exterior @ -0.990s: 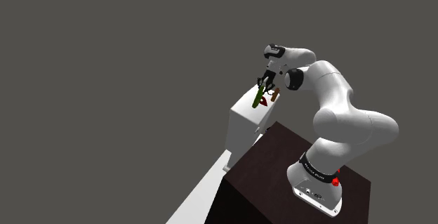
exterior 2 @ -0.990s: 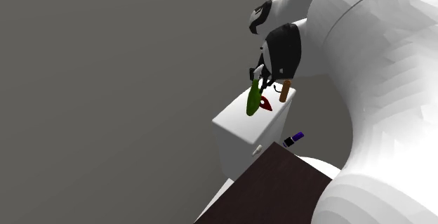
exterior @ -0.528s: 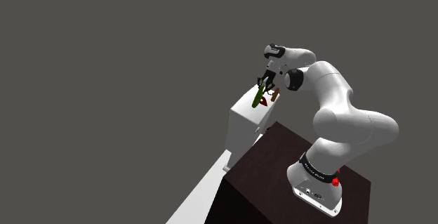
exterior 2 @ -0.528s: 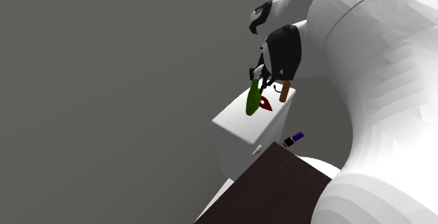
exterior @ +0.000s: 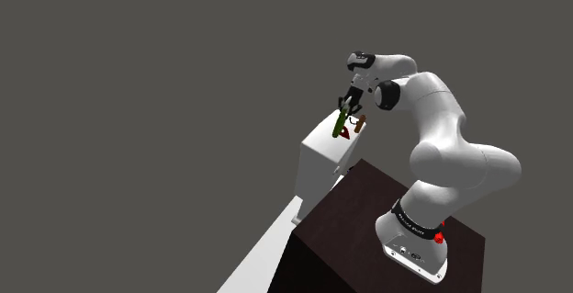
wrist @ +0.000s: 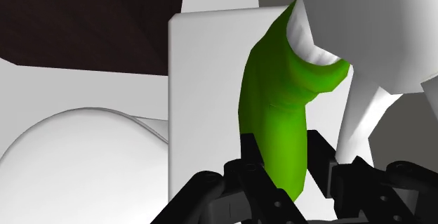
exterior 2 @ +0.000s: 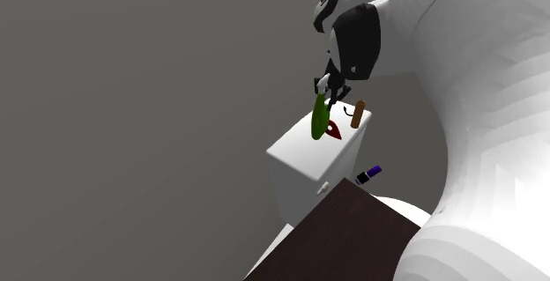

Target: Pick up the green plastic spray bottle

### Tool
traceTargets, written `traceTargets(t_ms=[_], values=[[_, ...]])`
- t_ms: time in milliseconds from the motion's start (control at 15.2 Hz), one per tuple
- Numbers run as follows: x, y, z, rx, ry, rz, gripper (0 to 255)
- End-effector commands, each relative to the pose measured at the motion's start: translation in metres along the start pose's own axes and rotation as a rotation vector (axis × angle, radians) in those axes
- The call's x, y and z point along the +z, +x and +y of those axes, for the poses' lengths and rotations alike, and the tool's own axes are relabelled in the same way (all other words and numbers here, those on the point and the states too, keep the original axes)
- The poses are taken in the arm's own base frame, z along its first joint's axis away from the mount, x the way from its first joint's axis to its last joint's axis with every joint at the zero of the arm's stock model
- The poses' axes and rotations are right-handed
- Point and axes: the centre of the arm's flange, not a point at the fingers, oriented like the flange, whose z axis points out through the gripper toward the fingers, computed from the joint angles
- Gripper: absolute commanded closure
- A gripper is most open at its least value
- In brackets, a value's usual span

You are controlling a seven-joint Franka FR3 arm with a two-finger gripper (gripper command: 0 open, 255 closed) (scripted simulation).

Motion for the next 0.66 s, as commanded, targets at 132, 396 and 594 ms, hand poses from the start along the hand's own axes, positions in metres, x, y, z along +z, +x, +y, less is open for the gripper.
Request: traceTargets(t_ms=[132,396,594], values=[[-0.019,-0.01,0.0,0.0,0.0,0.0,255],[-0.037,-0.021,0.001,0.0,0.0,0.0,255],[-0.042,-0.024,0.001,0.0,0.0,0.0,255]])
